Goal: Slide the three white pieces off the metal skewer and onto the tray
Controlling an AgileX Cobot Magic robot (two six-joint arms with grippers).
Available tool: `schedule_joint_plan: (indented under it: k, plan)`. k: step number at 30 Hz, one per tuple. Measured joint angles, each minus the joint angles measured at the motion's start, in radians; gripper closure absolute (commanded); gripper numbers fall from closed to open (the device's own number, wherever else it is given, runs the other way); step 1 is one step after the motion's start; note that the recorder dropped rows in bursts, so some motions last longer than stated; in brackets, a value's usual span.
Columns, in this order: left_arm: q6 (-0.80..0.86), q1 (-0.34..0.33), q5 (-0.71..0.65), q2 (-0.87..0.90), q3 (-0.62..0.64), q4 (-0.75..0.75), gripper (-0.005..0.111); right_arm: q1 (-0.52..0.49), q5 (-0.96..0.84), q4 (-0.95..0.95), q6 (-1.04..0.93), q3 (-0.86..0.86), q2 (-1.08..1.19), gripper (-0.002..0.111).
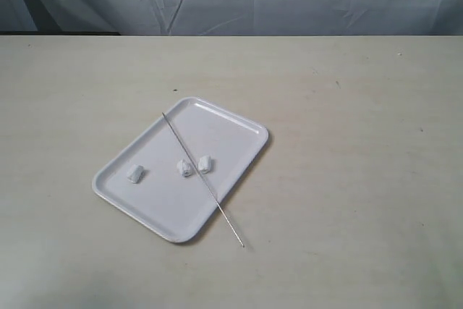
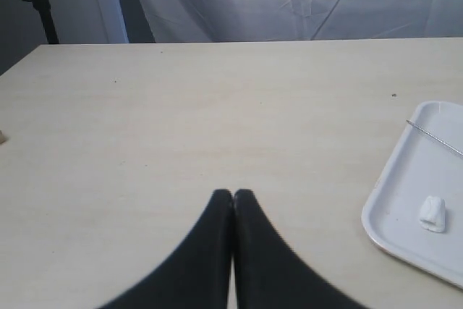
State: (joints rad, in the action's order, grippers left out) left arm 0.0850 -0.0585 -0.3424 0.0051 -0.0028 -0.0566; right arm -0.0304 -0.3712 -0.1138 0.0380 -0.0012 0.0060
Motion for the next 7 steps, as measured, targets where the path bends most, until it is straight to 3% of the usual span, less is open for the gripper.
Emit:
schedule_joint_plan:
  k: [7]
  plan:
    - [0.000,0.000,0.000,0.000,0.000,0.008,0.107,0.000,0.000,0.000,0.000,0.000,0.000,0.074]
